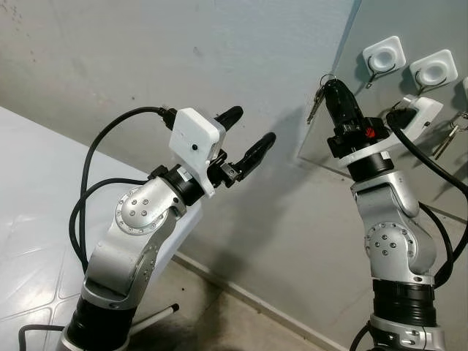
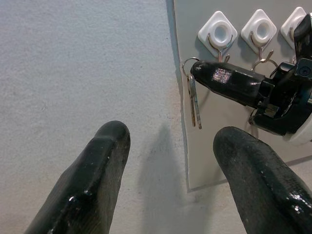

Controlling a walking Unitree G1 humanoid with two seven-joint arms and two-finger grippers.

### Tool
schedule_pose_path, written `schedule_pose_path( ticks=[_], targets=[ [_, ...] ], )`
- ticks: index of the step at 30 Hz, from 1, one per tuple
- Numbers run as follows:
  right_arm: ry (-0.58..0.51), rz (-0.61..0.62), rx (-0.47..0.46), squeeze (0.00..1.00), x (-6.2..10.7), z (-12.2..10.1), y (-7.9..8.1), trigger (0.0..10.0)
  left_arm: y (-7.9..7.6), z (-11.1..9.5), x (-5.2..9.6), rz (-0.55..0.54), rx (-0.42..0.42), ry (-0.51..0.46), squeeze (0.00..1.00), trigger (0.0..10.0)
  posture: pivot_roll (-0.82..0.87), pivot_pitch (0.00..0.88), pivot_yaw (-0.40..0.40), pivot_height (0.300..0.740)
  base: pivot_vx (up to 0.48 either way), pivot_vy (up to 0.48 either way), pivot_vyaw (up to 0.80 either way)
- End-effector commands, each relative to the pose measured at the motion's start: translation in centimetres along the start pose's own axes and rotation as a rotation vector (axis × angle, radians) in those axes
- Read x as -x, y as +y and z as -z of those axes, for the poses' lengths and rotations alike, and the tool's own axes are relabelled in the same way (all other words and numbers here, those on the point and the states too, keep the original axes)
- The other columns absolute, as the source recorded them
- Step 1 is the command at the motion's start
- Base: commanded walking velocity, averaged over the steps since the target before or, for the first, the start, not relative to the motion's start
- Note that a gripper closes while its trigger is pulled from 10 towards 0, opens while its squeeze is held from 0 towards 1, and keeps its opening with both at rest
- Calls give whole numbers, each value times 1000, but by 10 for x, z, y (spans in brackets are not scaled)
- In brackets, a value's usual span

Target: Hang keys on a hook

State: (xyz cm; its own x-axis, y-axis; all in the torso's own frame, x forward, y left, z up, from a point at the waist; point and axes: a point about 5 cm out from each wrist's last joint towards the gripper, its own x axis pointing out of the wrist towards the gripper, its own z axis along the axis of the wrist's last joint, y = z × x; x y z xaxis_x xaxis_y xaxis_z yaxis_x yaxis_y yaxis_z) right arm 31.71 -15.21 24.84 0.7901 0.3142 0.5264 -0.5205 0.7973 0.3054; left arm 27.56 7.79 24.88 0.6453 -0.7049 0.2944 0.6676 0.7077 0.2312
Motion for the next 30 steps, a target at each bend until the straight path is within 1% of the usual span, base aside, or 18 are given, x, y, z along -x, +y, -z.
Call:
schedule_pose_path(
  ticks=[1,3,4,6,12,20,23,24,26,30],
  targets=[
    [-29,-18,-6,0,-2,-8,3,10000,-4,-4,-2,33,-6,-10,0,10000,-68,68,-46,732,0,0,0],
    [-32,-18,-18,0,-2,-10,4,10000,-4,-5,-3,36,-6,-10,0,10000,-68,68,-46,732,0,0,0],
    [-5,-3,-44,0,15,-11,6,10000,4,-16,-13,62,-29,-40,0,10000,-80,77,-33,732,0,0,0],
    [9,2,-50,0,22,-11,8,10000,8,-21,-16,67,-39,-53,0,10000,-78,77,-34,732,0,0,0],
    [8,0,-51,0,21,-10,8,10000,8,-21,-15,61,-38,-53,0,10000,-78,77,-34,732,0,0,0],
    [10,2,-71,0,24,-15,9,10000,9,-21,-16,71,-36,-50,0,10000,-80,78,-34,732,0,0,0],
    [-17,15,-84,0,25,-21,7,10000,7,-21,-17,84,-34,-53,0,10000,-86,82,-29,732,0,0,0],
    [-31,18,-71,0,25,-25,8,10000,6,-21,-17,89,-29,-54,0,10000,-92,83,-26,732,0,0,0],
    [-43,27,-75,0,26,-29,8,10000,6,-21,-18,93,-26,-56,0,10000,-101,84,-19,732,0,0,0],
    [-51,37,-74,0,26,-32,8,10000,5,-21,-19,100,-22,-57,0,10000,-105,85,-15,732,0,0,0]
  ],
)
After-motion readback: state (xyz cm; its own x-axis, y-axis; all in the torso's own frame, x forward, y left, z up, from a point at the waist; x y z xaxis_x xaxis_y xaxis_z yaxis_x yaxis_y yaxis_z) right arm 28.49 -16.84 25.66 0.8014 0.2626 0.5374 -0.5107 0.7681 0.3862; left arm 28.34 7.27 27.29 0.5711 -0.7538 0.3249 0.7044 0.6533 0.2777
